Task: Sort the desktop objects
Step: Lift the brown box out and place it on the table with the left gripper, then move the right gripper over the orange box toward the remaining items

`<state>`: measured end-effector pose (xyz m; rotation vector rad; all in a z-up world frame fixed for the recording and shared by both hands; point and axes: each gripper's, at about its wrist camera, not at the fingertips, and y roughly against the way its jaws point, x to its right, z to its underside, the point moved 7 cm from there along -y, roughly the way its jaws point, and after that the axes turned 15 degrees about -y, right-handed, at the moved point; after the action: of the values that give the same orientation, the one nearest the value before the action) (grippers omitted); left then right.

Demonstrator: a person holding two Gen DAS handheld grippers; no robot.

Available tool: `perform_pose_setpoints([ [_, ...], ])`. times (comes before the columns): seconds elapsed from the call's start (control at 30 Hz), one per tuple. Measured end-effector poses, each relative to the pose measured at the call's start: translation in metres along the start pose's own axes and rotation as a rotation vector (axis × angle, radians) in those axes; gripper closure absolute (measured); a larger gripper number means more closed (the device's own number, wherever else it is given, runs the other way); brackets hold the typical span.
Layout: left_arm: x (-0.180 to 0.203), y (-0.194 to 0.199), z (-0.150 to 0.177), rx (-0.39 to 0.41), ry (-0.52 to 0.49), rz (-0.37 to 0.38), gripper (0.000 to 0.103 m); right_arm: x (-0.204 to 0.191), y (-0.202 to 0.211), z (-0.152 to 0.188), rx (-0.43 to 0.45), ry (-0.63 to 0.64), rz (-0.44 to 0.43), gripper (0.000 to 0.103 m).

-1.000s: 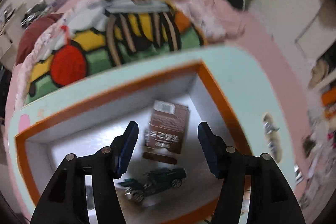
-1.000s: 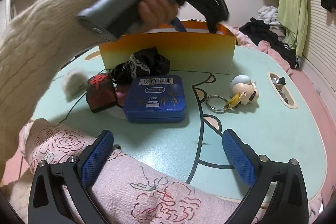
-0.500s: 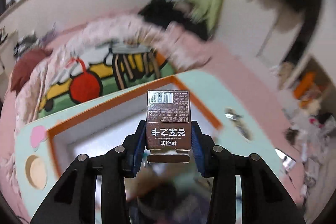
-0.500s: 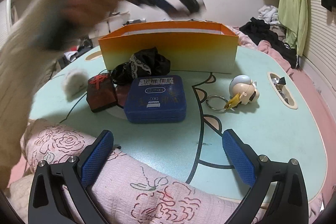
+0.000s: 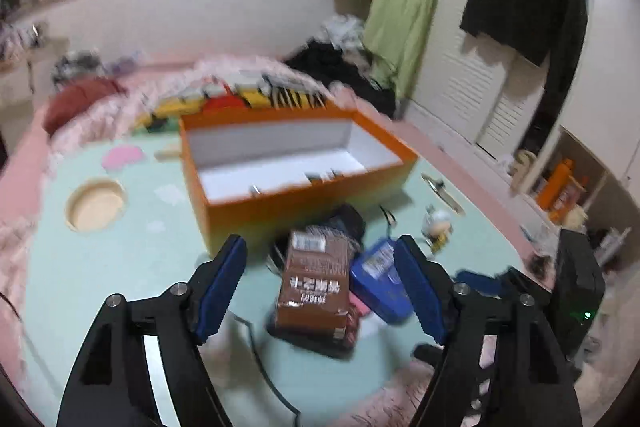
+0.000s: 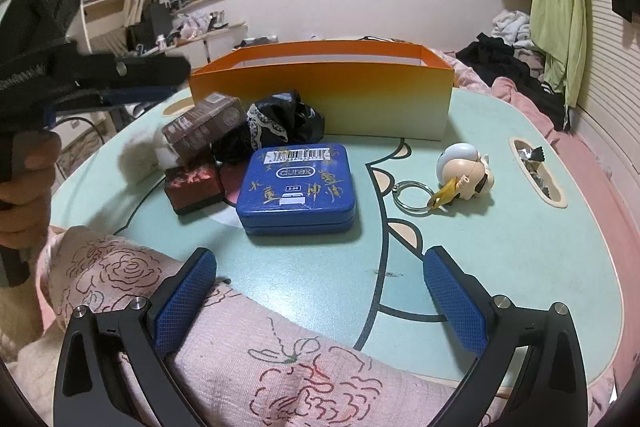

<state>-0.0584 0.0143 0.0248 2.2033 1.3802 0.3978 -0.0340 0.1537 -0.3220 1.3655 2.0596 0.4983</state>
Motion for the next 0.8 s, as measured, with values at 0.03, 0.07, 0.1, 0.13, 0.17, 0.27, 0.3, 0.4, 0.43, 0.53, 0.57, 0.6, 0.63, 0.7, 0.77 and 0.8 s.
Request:
perform_pose_setpoints([
  [0.03, 0.000, 0.007, -0.002, 0.018, -0.017, -0.033, 0.027, -0.001, 0.000, 0.000, 0.000, 0.000, -0.001, 0.000],
  [0.07, 0.000, 0.013, -0.001, 0.030, -0.025, -0.047, 0.027, 0.000, 0.000, 0.000, 0.000, 0.000, 0.000, 0.000],
  [0.1, 0.000, 0.020, 0.000, 0.038, -0.031, -0.052, 0.026, 0.001, 0.000, 0.000, 0.000, 0.000, 0.000, 0.000],
  [0.13, 0.000, 0.027, 0.003, 0.035, -0.041, -0.056, 0.026, 0.000, 0.000, 0.000, 0.000, 0.000, 0.000, 0.000],
  [0.17, -0.001, 0.032, 0.006, 0.022, -0.055, -0.062, 0.026, 0.001, 0.000, 0.000, 0.000, 0.000, 0.000, 0.000],
  [0.27, -0.008, 0.053, 0.030, -0.042, -0.149, -0.153, 0.022, 0.001, 0.000, 0.000, 0.000, 0.000, 0.000, 0.000],
  [0.3, -0.014, 0.059, 0.041, -0.057, -0.182, -0.218, 0.021, 0.000, 0.000, 0.000, 0.000, -0.001, -0.001, 0.000],
  [0.4, -0.031, 0.064, 0.079, -0.134, -0.172, -0.280, 0.021, 0.002, 0.000, 0.000, 0.000, 0.001, 0.000, 0.000],
  [0.43, -0.033, 0.060, 0.089, -0.158, -0.151, -0.250, 0.021, 0.002, 0.000, 0.000, 0.000, 0.001, 0.000, 0.000],
  [0.53, -0.026, 0.031, 0.110, -0.221, -0.103, -0.187, 0.017, 0.002, 0.000, 0.000, 0.000, 0.001, 0.000, 0.000],
  [0.57, -0.021, 0.027, 0.109, -0.189, -0.101, -0.193, 0.016, 0.002, -0.001, 0.000, -0.001, 0.001, 0.001, 0.000],
  [0.6, -0.016, 0.023, 0.108, -0.169, -0.101, -0.202, 0.015, 0.002, 0.000, 0.000, 0.001, 0.002, 0.001, 0.000],
  [0.63, -0.011, 0.019, 0.105, -0.154, -0.095, -0.200, 0.015, 0.002, 0.000, 0.000, 0.001, 0.000, -0.001, 0.000],
  [0.7, -0.006, 0.013, 0.099, -0.148, -0.082, -0.208, 0.014, 0.003, 0.000, 0.000, 0.001, 0.001, 0.000, 0.000],
  [0.77, -0.002, 0.009, 0.096, -0.149, -0.075, -0.231, 0.012, 0.003, 0.000, 0.000, 0.002, 0.001, 0.000, 0.000],
  [0.8, -0.002, 0.005, 0.094, -0.146, -0.071, -0.234, 0.012, 0.003, 0.000, 0.000, 0.001, 0.001, 0.001, 0.000],
])
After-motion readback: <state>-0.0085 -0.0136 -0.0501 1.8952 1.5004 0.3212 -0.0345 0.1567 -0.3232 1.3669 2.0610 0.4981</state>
